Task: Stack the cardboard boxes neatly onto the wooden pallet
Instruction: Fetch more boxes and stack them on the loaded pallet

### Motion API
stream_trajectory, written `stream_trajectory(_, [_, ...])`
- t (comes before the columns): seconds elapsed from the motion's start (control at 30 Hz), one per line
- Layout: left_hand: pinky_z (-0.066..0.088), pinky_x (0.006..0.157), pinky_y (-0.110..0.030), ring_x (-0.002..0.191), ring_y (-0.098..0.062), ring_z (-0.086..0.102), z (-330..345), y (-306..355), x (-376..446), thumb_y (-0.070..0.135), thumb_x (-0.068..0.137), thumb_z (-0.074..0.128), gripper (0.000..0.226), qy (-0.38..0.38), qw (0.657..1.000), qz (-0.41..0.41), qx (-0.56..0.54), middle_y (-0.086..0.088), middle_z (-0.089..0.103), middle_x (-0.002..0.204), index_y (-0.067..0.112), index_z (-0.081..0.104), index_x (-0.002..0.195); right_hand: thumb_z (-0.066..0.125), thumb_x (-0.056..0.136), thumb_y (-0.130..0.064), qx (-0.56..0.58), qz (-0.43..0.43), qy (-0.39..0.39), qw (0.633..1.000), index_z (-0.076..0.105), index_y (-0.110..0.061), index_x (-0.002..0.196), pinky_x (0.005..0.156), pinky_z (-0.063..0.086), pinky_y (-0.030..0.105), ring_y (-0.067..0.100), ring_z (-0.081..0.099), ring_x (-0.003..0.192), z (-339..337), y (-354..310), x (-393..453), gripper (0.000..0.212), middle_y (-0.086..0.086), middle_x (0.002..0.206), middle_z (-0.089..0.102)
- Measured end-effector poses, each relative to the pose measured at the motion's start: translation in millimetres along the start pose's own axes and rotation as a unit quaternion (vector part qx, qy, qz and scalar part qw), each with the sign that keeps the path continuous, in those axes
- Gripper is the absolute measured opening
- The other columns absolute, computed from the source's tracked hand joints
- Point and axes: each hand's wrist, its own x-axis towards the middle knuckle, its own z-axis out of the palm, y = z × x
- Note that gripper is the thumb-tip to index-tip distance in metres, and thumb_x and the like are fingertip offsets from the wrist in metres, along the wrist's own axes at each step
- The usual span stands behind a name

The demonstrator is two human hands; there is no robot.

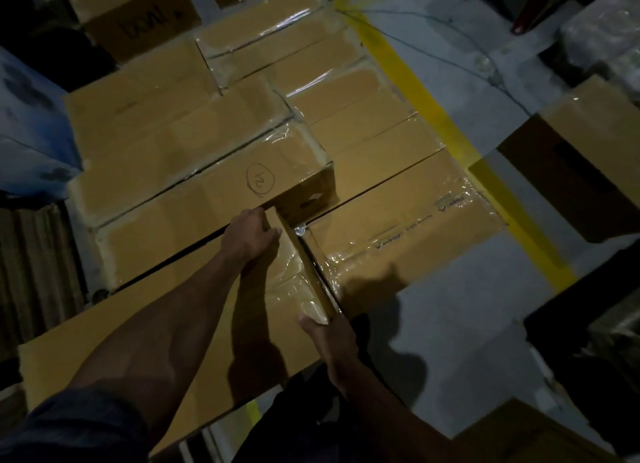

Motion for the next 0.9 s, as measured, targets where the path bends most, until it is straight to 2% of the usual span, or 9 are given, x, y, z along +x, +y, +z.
stream_trajectory(0.13, [0.051, 0.088, -0.045, 0.105, -0.029, 0.054, 0.3, 5.1, 0.1, 0.045, 0.090, 0.063, 0.046, 0.008, 1.000, -0.003, 0.003, -0.013, 0.056, 0.118, 0.009, 0.056, 0.119, 0.078, 0.084, -0.039, 0.007, 0.016, 0.008, 1.000, 0.067, -0.007, 0.121, 0.074, 0.043, 0.020, 0.015, 0.060, 0.087, -4.5, -0.6, 1.7, 0.050, 0.004, 0.114, 0.070])
stream_trajectory(0.27, [0.048, 0.085, -0.041, 0.107, -0.030, 0.053, 1.4, 7.6, 0.5, 0.044, 0.091, 0.063, 0.048, 0.015, 1.000, -0.006, 0.011, -0.015, 0.055, 0.120, 0.007, 0.054, 0.121, 0.077, 0.080, -0.050, -0.009, 0.024, 0.022, 0.999, 0.066, -0.006, 0.123, 0.094, 0.052, 0.035, 0.024, 0.065, 0.107, -1.3, 0.5, 5.1, 0.063, 0.007, 0.120, 0.069])
stream_trajectory(0.4, [0.046, 0.086, -0.042, 0.109, -0.031, 0.052, 4.8, 8.0, 1.6, 0.043, 0.093, 0.062, 0.046, 0.018, 1.000, -0.004, 0.008, -0.016, 0.054, 0.121, 0.007, 0.053, 0.121, 0.076, 0.076, -0.056, -0.025, 0.021, 0.010, 0.999, 0.068, -0.008, 0.120, 0.095, 0.053, 0.041, 0.024, 0.066, 0.106, 1.3, -0.7, 9.7, 0.065, 0.006, 0.117, 0.071])
stream_trajectory(0.57, [0.048, 0.091, -0.046, 0.109, -0.030, 0.052, 7.6, 6.9, -1.4, 0.043, 0.093, 0.060, 0.046, 0.021, 1.000, 0.005, 0.000, -0.014, 0.054, 0.122, 0.008, 0.052, 0.122, 0.073, 0.081, -0.057, -0.061, 0.021, -0.012, 0.998, 0.064, -0.009, 0.127, 0.099, 0.049, 0.036, 0.026, 0.063, 0.115, -5.1, 0.6, 15.9, 0.067, 0.008, 0.125, 0.067])
stream_trajectory(0.63, [0.050, 0.090, -0.046, 0.107, -0.029, 0.053, 7.3, 4.5, -3.3, 0.045, 0.093, 0.060, 0.046, 0.024, 1.000, 0.011, -0.003, -0.013, 0.055, 0.119, 0.009, 0.052, 0.120, 0.071, 0.081, -0.059, -0.072, 0.024, -0.020, 0.997, 0.064, -0.009, 0.127, 0.096, 0.049, 0.033, 0.025, 0.062, 0.115, -7.7, 2.7, 16.7, 0.069, 0.008, 0.126, 0.066])
stream_trajectory(0.77, [0.051, 0.087, -0.044, 0.102, -0.028, 0.054, 5.9, -9.0, -11.1, 0.057, 0.091, 0.056, 0.052, 0.023, 1.000, 0.002, 0.020, -0.012, 0.056, 0.114, 0.011, 0.053, 0.114, 0.070, 0.082, -0.060, -0.078, 0.012, -0.018, 0.997, 0.068, -0.010, 0.120, 0.079, 0.043, 0.024, 0.021, 0.064, 0.105, -9.9, 6.3, 12.3, 0.063, 0.006, 0.113, 0.069])
stream_trajectory(0.83, [0.051, 0.086, -0.043, 0.102, -0.028, 0.055, 4.4, -21.9, -15.9, 0.064, 0.088, 0.054, 0.059, 0.025, 0.999, -0.021, 0.037, -0.013, 0.057, 0.114, 0.011, 0.054, 0.113, 0.072, 0.083, -0.056, -0.070, 0.008, -0.009, 0.997, 0.070, -0.011, 0.117, 0.078, 0.041, 0.023, 0.021, 0.065, 0.103, -9.2, 6.6, 9.9, 0.056, 0.003, 0.105, 0.068])
stream_trajectory(0.9, [0.051, 0.086, -0.043, 0.105, -0.030, 0.056, 2.8, -36.1, -19.3, 0.069, 0.086, 0.052, 0.068, 0.021, 0.997, -0.048, 0.048, -0.014, 0.057, 0.116, 0.009, 0.054, 0.117, 0.073, 0.082, -0.054, -0.058, 0.006, 0.002, 0.998, 0.070, -0.012, 0.116, 0.080, 0.043, 0.024, 0.022, 0.065, 0.106, -6.2, 6.9, 8.6, 0.053, 0.002, 0.106, 0.069])
